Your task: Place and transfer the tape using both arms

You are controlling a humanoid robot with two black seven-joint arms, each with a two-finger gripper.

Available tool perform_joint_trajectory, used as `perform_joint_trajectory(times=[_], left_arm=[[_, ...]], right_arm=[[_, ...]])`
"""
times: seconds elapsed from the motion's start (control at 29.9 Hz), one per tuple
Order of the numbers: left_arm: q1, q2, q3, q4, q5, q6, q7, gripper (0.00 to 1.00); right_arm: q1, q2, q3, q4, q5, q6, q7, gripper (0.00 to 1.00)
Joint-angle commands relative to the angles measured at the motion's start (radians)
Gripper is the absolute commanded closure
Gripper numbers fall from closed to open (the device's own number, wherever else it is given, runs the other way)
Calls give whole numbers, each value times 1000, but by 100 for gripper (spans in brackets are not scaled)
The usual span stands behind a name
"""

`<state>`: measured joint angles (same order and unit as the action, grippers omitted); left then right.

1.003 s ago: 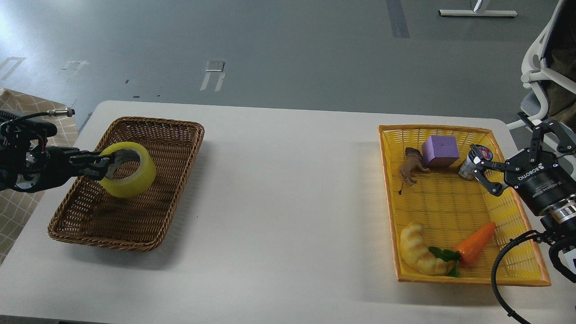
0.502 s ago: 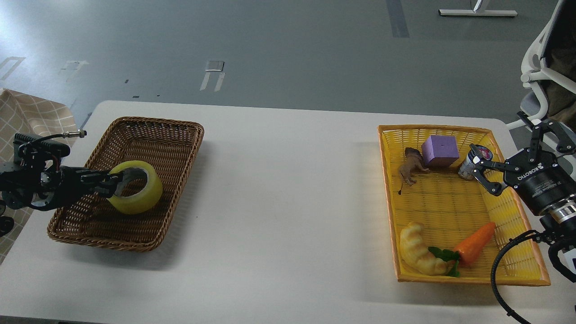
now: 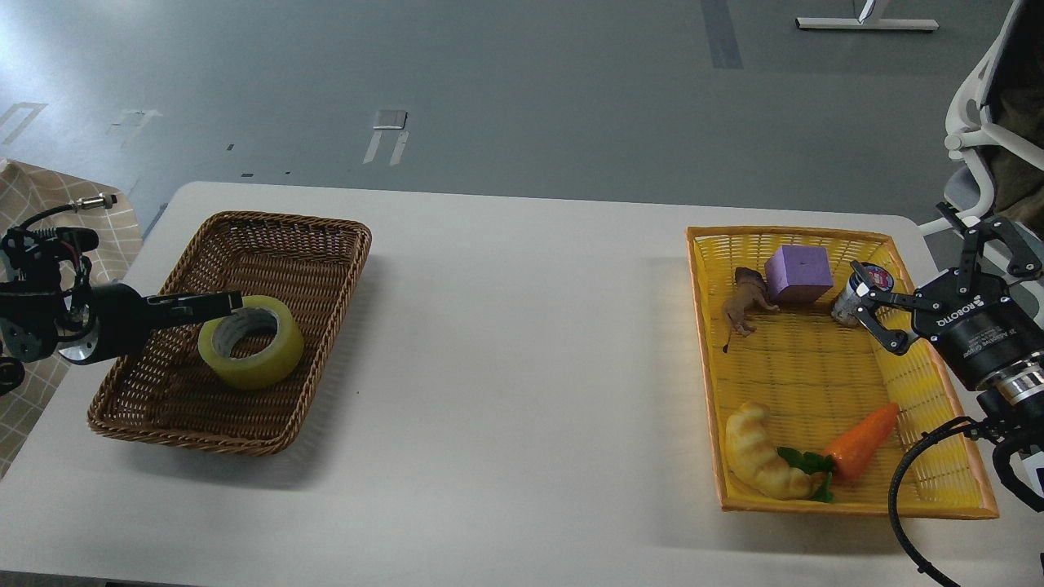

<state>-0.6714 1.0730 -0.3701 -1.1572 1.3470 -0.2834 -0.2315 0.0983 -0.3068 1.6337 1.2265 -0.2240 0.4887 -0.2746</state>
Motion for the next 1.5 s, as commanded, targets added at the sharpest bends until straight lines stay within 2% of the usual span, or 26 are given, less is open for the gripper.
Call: perform_joint_trajectory(times=[0.0, 0.07, 0.17, 0.33, 0.54, 0.67, 0.8, 0.94, 1.14, 1.3, 1.47], left_arm=[[-133, 4, -4, -1, -116, -31, -2, 0], [-219, -4, -4, -1, -234, -97, -2, 0], [-304, -22, -7, 2, -404, -151, -2, 0], [-376, -123, -15, 7, -679, -152, 0, 0], [-369, -255, -118, 5, -945, -161, -23, 0], [-312, -373, -156, 2, -1072, -163, -58, 0], [-237, -465, -231, -4, -1100, -163, -58, 0], [-122, -579, -384, -6, -1099, -195, -57, 0], [2, -717, -503, 4, -1099, -205, -55, 0], [38, -804, -588, 40, -1095, -205, -45, 0], [26, -818, -610, 93, -1095, -205, -45, 0]], right_arm=[[-2, 0, 0, 5, 0, 0, 0, 1], [-2, 0, 0, 8, 0, 0, 0, 1], [1, 0, 1, 11, 0, 0, 0, 1], [38, 0, 5, 11, -2, 0, 0, 1], [141, -14, 0, 21, -21, 0, -8, 1], [251, -15, -2, -2, -80, 0, -12, 1], [288, -14, -3, -24, -95, 0, -12, 1], [330, -14, -3, -68, -95, 0, -17, 1], [392, -14, -29, -134, -97, 0, -15, 1], [391, -14, -45, -145, -98, 0, -14, 1], [383, 6, -49, -193, -95, 0, -14, 0]])
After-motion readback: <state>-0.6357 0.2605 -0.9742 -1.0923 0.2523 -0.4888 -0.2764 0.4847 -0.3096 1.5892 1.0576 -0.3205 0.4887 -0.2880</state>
